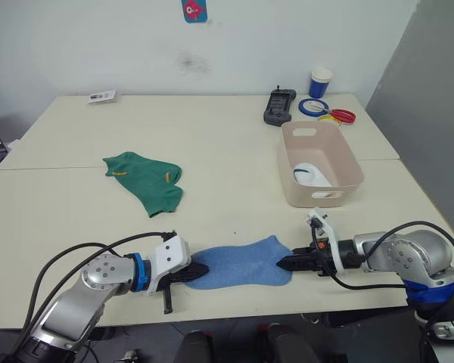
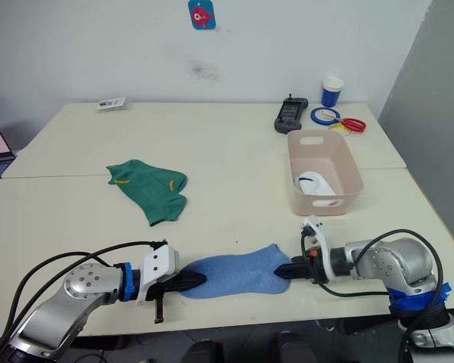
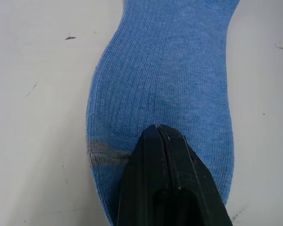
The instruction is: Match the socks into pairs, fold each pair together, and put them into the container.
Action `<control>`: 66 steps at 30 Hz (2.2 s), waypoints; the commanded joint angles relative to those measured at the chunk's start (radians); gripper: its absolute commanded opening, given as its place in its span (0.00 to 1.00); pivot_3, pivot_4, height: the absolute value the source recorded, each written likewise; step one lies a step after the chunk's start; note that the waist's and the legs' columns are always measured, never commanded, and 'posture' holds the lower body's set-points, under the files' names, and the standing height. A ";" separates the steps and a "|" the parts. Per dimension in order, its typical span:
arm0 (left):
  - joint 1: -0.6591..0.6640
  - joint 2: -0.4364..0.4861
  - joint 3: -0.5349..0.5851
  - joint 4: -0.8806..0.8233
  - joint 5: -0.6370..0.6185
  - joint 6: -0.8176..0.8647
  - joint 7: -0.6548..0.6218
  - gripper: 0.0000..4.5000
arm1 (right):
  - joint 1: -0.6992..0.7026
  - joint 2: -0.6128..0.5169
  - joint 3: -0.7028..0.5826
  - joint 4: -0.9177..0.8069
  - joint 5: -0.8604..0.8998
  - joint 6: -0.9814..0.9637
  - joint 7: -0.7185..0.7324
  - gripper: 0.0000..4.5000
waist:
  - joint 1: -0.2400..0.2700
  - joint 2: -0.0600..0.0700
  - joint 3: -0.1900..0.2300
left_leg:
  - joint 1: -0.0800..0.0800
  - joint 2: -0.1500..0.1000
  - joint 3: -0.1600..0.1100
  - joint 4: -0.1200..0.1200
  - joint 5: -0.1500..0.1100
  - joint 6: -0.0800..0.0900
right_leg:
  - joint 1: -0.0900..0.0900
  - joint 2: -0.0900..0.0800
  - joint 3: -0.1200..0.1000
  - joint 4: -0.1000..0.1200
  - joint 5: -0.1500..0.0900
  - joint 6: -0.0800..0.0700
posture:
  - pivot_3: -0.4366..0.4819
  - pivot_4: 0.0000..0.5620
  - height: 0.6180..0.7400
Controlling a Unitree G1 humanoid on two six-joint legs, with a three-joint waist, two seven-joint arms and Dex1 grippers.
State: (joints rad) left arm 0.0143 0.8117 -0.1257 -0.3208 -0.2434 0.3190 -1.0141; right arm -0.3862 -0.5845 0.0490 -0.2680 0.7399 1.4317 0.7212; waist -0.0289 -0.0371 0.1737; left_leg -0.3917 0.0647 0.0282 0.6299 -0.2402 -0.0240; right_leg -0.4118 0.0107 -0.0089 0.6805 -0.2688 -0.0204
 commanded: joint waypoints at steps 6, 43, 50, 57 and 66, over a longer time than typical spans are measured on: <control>0.010 -0.007 -0.028 0.016 0.024 0.019 0.011 0.00 | -0.032 0.001 -0.041 -0.015 0.044 0.027 0.000 0.01 | 0.000 0.000 0.000 | 0.000 0.000 0.000 0.000 0.000 0.000 | 0.000 0.000 0.000 0.000 0.000 0.000 | 0.48 0.27 1.00; -0.020 -0.023 -0.013 -0.027 -0.038 0.173 0.020 0.00 | -0.330 0.368 0.292 0.241 0.027 -0.130 0.089 0.01 | -0.002 0.001 0.000 | 0.001 0.001 -0.002 0.000 0.000 0.000 | 0.001 -0.002 -0.001 0.000 0.000 0.000 | 0.48 0.27 1.00; -0.022 -0.017 -0.012 -0.022 -0.039 0.172 0.017 0.00 | -0.319 0.368 0.357 0.289 -0.039 -0.204 0.137 0.01 | -0.001 0.001 0.000 | 0.000 0.001 -0.002 0.000 0.000 0.000 | 0.001 -0.002 -0.001 0.000 0.000 0.000 | 0.48 0.27 1.00; -0.016 -0.008 -0.011 -0.012 -0.037 0.157 0.006 0.00 | -0.326 0.376 0.299 0.277 -0.007 -0.202 0.181 0.42 | -0.001 0.001 0.000 | 0.001 0.001 -0.002 0.000 0.000 0.000 | 0.001 -0.002 -0.001 0.000 0.000 0.000 | 0.48 0.27 1.00; -0.026 -0.004 -0.015 0.002 -0.032 0.143 -0.011 0.00 | -0.299 0.292 0.224 0.171 0.056 -0.187 0.247 0.98 | -0.001 0.001 0.000 | 0.000 0.001 -0.002 0.000 0.000 0.000 | 0.001 -0.002 -0.001 0.000 0.000 0.000 | 0.48 0.27 1.00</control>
State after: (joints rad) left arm -0.0181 0.7897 -0.1292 -0.3389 -0.2900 0.4535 -1.0174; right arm -0.6867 -0.2613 0.3144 -0.0352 0.7696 1.2694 0.9273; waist -0.0294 -0.0356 0.1734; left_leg -0.3917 0.0654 0.0263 0.6297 -0.2402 -0.0239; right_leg -0.4112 0.0085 -0.0097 0.6799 -0.2687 -0.0203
